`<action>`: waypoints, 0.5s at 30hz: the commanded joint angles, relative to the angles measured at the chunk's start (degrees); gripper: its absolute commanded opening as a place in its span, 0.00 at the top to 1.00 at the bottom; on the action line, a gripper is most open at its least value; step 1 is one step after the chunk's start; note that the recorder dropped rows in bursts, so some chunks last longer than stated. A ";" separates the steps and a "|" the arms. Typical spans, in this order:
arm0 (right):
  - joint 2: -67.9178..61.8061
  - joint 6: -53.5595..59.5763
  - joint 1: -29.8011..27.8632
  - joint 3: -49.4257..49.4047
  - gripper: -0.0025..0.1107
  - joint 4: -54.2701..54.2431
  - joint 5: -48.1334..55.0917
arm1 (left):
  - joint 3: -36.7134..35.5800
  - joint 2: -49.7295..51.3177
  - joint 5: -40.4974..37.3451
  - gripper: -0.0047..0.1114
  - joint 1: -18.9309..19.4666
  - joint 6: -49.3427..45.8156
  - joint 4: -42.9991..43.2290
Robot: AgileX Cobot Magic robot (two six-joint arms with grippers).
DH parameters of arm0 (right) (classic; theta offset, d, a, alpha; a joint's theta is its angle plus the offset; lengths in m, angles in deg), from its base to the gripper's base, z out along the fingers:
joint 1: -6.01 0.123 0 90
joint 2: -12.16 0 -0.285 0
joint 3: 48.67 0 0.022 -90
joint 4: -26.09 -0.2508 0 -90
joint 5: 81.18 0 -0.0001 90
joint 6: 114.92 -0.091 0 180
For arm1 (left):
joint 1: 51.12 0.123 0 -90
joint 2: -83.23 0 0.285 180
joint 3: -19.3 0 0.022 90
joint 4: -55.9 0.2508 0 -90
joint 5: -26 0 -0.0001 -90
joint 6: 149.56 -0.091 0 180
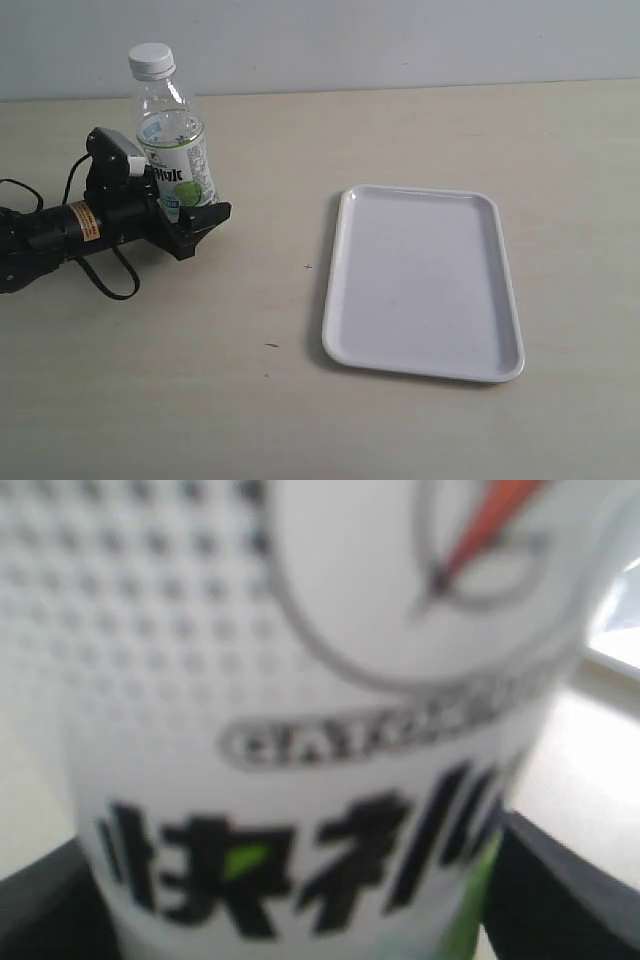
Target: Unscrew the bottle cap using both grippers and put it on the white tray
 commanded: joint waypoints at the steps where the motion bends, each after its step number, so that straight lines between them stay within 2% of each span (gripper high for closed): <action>1: 0.38 0.16 -0.28 -0.24 0.98 -0.05 -0.17 | 0.21 -0.09 1.90 0.30 -0.13 0.84 -0.06; 3: 0.38 0.16 -0.28 -0.24 0.98 -0.05 -0.17 | 0.21 -0.09 1.79 0.30 -0.13 0.84 0.22; 6: 0.38 0.16 -0.28 -0.24 0.98 -0.05 -0.17 | 0.21 -0.09 1.79 0.37 -0.13 0.84 0.77; 8: 0.38 0.16 -0.28 -0.24 0.98 -0.05 -0.17 | 0.21 -0.09 1.79 0.53 -0.13 0.84 1.85; 9: 0.38 0.16 -0.28 -0.24 0.98 -0.05 -0.17 | 0.21 -0.09 1.79 0.67 -0.13 0.84 2.40; 11: 0.38 0.16 -0.28 -0.24 0.98 -0.05 -0.17 | 0.21 -0.09 1.79 0.82 -0.13 0.84 2.63; 12: 0.38 0.16 -0.28 -0.24 0.98 -0.05 -0.17 | 0.21 -0.09 1.79 0.95 -0.13 0.84 2.63; 15: 0.38 0.16 -0.28 -0.24 0.98 -0.05 -0.17 | 0.21 -0.09 1.79 0.96 -0.13 0.58 2.05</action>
